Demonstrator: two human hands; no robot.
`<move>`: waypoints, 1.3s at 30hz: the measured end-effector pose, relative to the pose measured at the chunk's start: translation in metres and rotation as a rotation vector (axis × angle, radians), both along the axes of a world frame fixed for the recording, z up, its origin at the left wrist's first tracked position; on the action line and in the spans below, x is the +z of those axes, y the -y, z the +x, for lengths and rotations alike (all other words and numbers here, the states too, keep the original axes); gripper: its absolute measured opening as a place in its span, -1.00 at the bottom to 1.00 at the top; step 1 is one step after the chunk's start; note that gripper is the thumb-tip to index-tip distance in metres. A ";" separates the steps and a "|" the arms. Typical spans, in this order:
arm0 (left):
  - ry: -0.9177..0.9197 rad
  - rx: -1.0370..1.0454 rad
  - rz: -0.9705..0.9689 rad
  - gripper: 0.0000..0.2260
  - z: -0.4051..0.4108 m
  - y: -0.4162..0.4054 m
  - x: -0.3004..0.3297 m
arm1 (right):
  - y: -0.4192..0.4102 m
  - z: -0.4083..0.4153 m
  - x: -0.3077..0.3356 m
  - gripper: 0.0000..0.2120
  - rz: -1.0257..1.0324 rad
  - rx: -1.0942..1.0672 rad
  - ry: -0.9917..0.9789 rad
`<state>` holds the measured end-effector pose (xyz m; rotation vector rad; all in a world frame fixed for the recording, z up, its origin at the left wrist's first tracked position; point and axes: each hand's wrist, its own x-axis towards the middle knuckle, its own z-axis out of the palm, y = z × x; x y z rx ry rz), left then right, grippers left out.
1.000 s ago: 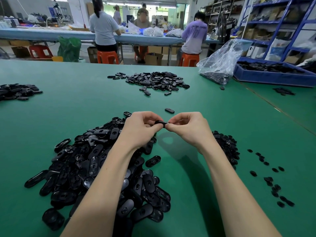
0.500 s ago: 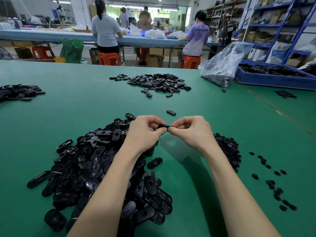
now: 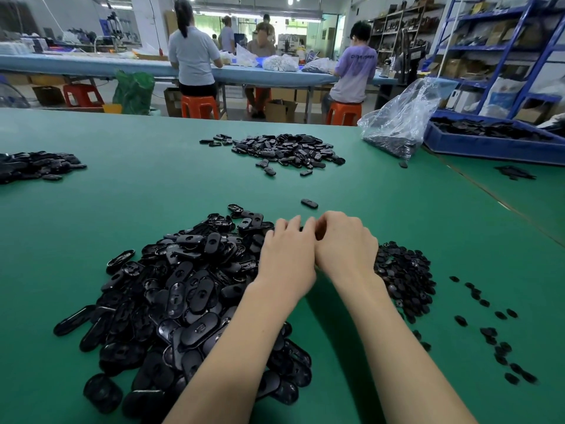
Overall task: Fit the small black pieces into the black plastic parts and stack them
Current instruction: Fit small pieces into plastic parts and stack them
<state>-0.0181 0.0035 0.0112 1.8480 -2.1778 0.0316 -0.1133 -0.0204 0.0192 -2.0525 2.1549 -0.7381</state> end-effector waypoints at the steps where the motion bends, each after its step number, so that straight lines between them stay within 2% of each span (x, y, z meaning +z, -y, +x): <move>1: 0.015 -0.021 0.003 -0.36 0.000 0.000 0.000 | 0.004 -0.001 -0.001 -0.81 0.017 -0.018 -0.009; 5: -0.038 -0.091 -0.039 -0.29 0.001 0.000 0.002 | 0.036 -0.001 0.005 -0.79 0.083 -0.053 -0.024; 13: -0.071 -0.036 -0.071 -0.30 0.009 0.003 0.001 | 0.109 0.012 0.006 -0.82 0.165 -0.048 0.043; 15: -0.078 -0.045 -0.075 -0.34 0.010 0.004 0.000 | 0.120 0.013 0.004 -0.82 0.173 -0.051 0.089; 20: -0.055 0.003 -0.059 -0.62 0.019 0.006 -0.004 | 0.135 0.009 -0.008 -0.70 0.199 -0.068 0.154; 24: -0.026 0.103 -0.053 -0.66 0.032 0.008 -0.005 | 0.129 0.005 -0.011 -0.74 0.173 -0.039 0.148; 28: -0.006 0.190 -0.002 -0.64 0.045 0.009 -0.005 | 0.108 0.009 -0.013 -0.94 0.130 0.189 0.143; 33: -0.019 0.249 0.028 -0.61 0.053 0.009 -0.004 | 0.082 0.015 -0.020 -0.71 0.177 0.595 0.166; 35: -0.033 0.256 0.019 -0.65 0.054 0.009 -0.004 | 0.078 0.017 -0.023 -0.73 0.144 0.656 0.137; 39: -0.059 0.269 -0.011 -0.70 0.056 0.008 -0.005 | 0.075 0.019 -0.021 -0.79 0.136 0.613 0.132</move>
